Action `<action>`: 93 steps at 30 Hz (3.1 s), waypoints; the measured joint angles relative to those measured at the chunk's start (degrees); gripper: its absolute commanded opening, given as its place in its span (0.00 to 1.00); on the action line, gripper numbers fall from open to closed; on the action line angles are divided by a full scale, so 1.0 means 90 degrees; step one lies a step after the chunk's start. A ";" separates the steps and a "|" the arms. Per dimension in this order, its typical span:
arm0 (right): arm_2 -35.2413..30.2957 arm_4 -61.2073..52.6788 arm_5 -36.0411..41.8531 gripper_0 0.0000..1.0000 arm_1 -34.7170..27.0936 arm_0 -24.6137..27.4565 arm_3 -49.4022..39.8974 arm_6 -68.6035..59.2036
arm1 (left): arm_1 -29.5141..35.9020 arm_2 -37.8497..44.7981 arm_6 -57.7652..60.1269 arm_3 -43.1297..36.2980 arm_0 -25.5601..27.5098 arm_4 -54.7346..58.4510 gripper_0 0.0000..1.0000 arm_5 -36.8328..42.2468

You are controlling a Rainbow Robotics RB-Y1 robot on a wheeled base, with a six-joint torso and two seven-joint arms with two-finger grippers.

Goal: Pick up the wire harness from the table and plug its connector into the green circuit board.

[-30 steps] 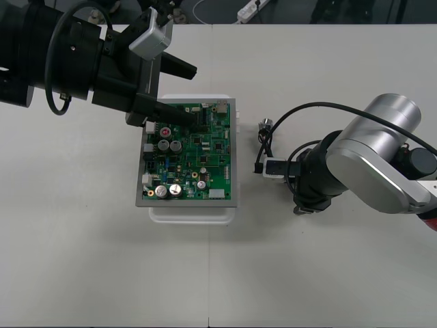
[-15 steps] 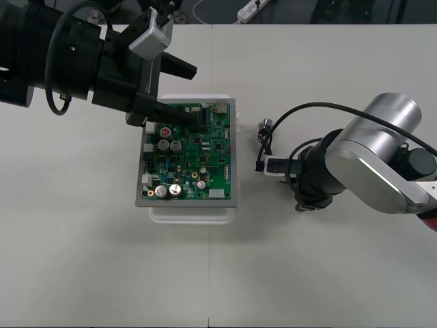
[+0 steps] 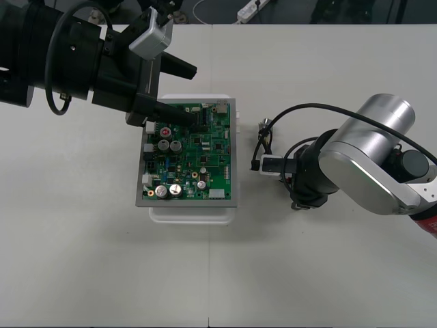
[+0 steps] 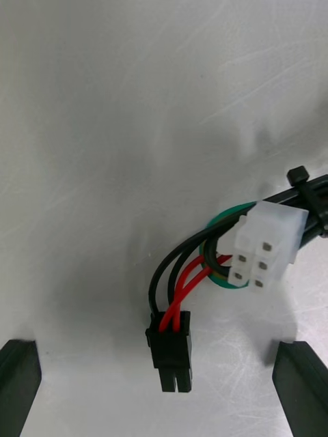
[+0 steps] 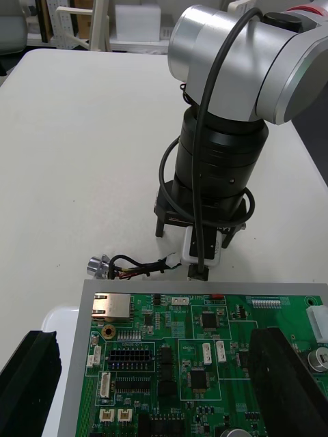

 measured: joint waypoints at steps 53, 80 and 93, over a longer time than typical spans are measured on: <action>0.0002 -0.0062 0.0000 0.00 -0.0013 -0.0004 0.0006 0.0000 | 0.0000 0.0000 0.0000 0.0000 0.0000 0.0000 0.79 0.0012; 0.0000 -0.0078 0.0000 0.00 -0.0014 -0.0004 0.0006 0.0000 | 0.0000 0.0000 0.0000 0.0000 0.0000 0.0000 0.78 0.0012; -0.0172 -0.0503 0.0000 0.00 -0.0224 -0.0004 0.0007 0.0000 | 0.0000 0.0000 0.0000 0.0000 0.0000 0.0000 0.78 0.0012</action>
